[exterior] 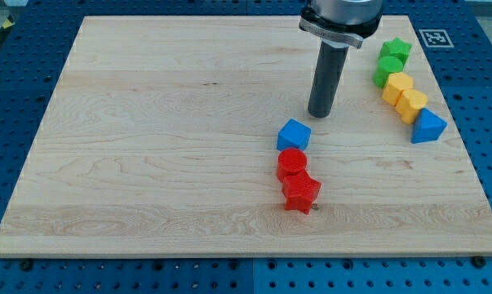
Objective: Slightly move the blue cube above the red circle
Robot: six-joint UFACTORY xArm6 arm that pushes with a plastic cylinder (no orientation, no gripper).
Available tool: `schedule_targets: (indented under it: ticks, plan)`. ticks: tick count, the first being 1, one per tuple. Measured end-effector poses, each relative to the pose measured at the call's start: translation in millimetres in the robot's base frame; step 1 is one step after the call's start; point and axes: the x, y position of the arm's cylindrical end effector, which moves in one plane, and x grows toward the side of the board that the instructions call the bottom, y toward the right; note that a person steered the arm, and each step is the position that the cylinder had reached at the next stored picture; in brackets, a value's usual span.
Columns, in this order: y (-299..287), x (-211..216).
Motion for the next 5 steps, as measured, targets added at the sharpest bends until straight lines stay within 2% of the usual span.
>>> schedule_targets:
  ticks: [2,4,5]
  plan:
    - [0,1]
    - [-11,30]
    - [-14,31]
